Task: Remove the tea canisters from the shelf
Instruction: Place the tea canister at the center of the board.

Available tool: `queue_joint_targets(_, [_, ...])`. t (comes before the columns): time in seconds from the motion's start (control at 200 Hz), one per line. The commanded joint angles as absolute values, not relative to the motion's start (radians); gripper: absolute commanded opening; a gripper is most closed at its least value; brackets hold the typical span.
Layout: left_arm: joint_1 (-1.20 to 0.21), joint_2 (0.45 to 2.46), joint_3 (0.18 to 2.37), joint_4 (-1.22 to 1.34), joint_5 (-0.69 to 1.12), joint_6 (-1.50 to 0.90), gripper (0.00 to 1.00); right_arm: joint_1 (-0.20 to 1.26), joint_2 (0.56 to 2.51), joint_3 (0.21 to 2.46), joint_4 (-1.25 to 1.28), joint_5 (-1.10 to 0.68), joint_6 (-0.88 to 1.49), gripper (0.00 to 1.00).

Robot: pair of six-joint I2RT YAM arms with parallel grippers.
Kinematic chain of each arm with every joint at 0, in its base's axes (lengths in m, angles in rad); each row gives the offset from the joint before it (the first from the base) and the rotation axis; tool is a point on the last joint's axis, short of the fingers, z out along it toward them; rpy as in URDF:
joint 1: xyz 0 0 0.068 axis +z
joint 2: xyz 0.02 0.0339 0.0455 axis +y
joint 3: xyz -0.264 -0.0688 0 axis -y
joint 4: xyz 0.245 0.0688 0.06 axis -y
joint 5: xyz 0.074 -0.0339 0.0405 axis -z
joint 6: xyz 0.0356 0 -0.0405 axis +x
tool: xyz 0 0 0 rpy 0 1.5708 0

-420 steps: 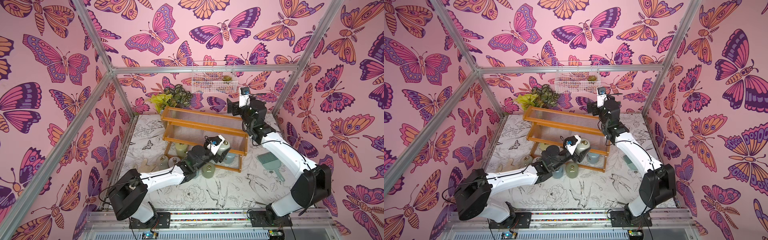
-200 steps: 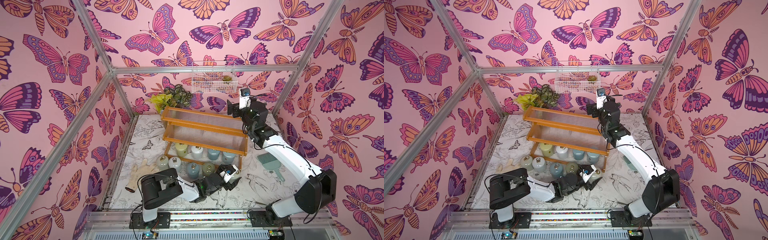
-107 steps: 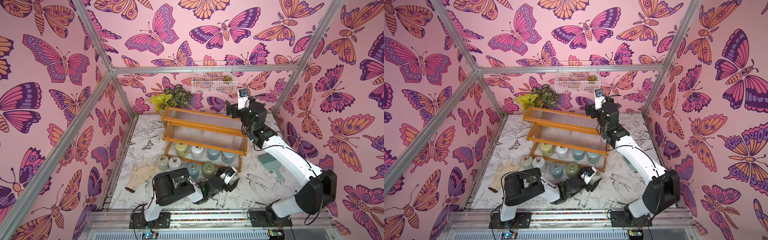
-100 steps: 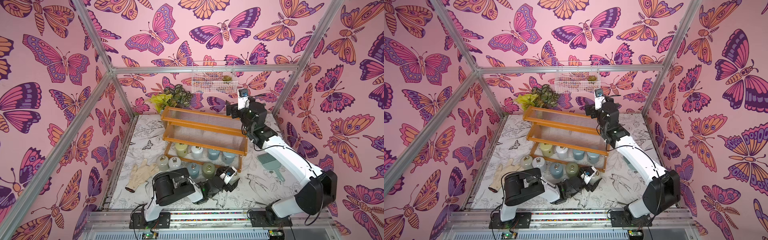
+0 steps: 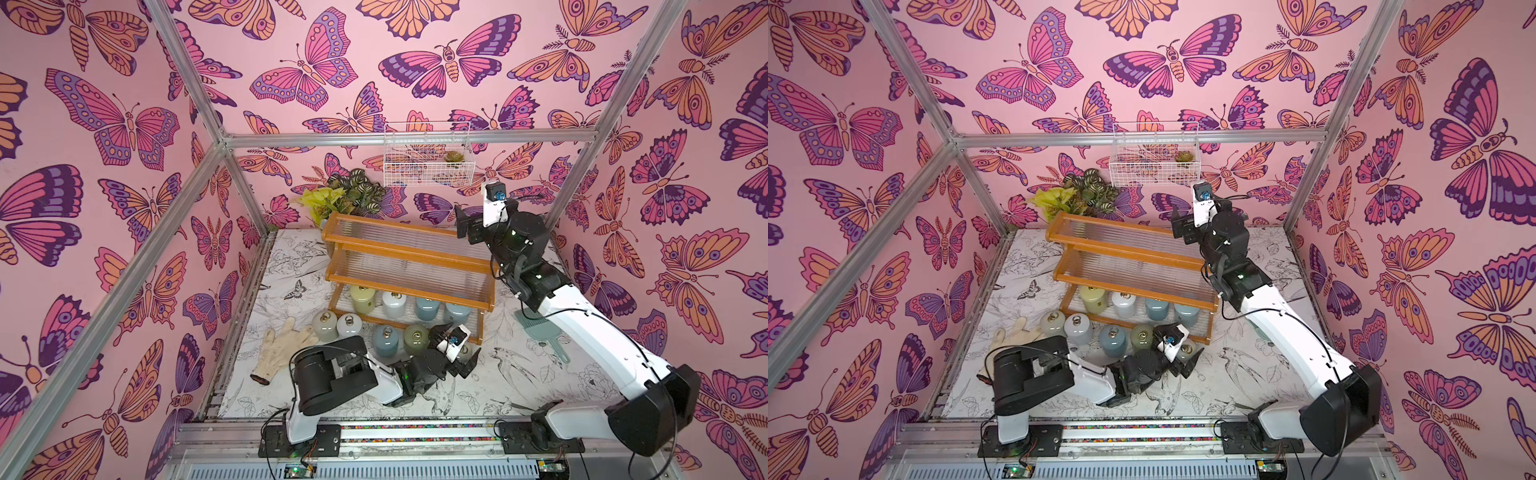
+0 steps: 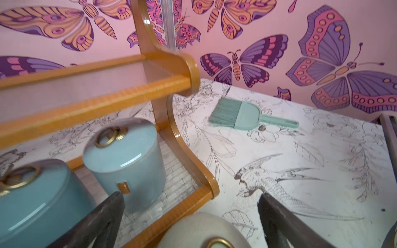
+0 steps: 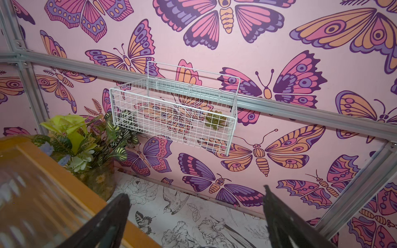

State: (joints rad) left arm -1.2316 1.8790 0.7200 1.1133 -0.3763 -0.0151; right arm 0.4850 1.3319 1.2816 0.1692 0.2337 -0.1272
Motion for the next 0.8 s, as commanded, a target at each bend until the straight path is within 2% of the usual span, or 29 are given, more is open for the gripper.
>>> queue_joint_targets(0.0, [-1.238, 1.769, 0.752, 0.941, -0.365, 0.006, 1.0, 0.494, 1.254, 1.215, 0.176, 0.211, -0.076, 0.99])
queue_joint_targets(0.15, [-1.239, 1.629, 0.784, 0.753, -0.347, 0.028, 1.0, 0.501, 1.15, 1.063, 0.252, 0.231, 0.004, 1.0])
queue_joint_targets(0.526, [-1.215, 1.207, 0.765, 0.401, -0.491, 0.073, 1.0, 0.65, 0.874, 0.919, 0.127, 0.254, -0.008, 0.91])
queue_joint_targets(0.646, [-1.106, 1.119, 0.796, 0.244, -0.577, 0.024, 1.0, 0.681, 0.831, 0.88, 0.054, 0.259, 0.02, 0.86])
queue_joint_targets(0.791, [-0.925, 1.032, 0.809, 0.143, -0.513, -0.084, 1.0, 0.706, 0.833, 0.821, -0.001, 0.27, 0.094, 0.73])
